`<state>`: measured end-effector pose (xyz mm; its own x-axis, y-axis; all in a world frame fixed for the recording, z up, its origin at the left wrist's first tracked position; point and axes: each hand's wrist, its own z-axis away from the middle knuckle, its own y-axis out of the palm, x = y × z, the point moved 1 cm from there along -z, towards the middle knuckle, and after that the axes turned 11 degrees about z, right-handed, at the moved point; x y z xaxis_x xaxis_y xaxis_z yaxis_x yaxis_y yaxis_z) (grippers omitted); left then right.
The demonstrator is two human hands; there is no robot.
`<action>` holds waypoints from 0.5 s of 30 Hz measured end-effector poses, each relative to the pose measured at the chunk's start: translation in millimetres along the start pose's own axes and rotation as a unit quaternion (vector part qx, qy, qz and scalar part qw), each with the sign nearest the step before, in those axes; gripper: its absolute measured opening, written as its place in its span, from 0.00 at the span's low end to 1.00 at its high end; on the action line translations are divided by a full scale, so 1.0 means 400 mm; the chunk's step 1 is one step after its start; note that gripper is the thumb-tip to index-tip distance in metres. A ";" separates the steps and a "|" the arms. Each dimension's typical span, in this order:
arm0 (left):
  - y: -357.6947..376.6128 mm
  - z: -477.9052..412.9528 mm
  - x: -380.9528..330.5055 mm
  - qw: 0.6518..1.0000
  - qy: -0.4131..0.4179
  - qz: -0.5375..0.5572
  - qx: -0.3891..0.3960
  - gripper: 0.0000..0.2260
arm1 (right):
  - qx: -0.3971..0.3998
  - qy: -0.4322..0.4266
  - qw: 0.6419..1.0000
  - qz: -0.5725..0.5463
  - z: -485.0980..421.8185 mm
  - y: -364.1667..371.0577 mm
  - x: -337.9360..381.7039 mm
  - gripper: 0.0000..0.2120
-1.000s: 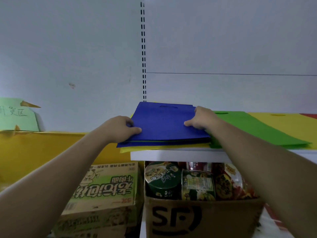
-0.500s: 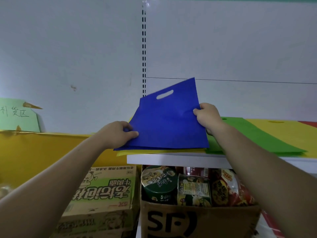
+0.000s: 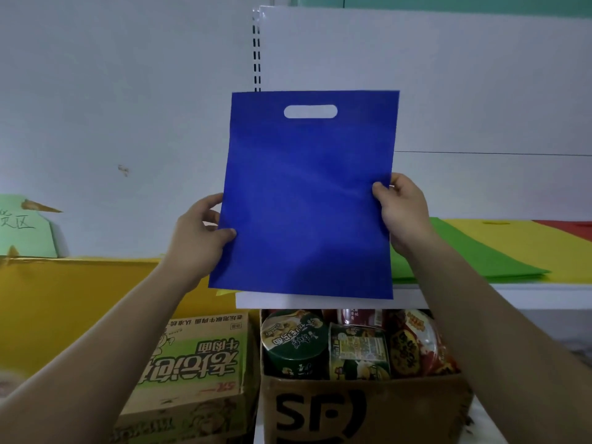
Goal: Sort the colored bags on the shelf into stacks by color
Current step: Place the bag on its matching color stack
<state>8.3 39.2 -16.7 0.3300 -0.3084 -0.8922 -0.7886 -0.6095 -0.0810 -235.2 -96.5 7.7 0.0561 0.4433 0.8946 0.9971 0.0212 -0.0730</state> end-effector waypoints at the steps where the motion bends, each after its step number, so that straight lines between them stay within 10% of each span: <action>1: 0.001 0.006 -0.003 1.000 0.012 0.002 0.001 0.22 | 0.002 -0.002 1.000 0.005 0.005 -0.003 0.000 0.06; 15: 0.129 0.113 -0.034 0.997 0.042 0.024 0.059 0.22 | -0.167 -0.037 0.978 0.123 0.132 -0.167 -0.048 0.07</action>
<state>-60.5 45.1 -28.8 0.3286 -0.3979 -0.8566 -0.8583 -0.5043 -0.0950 -305.5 -59.1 -28.0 0.3037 0.4620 0.8332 0.9159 -0.3824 -0.1218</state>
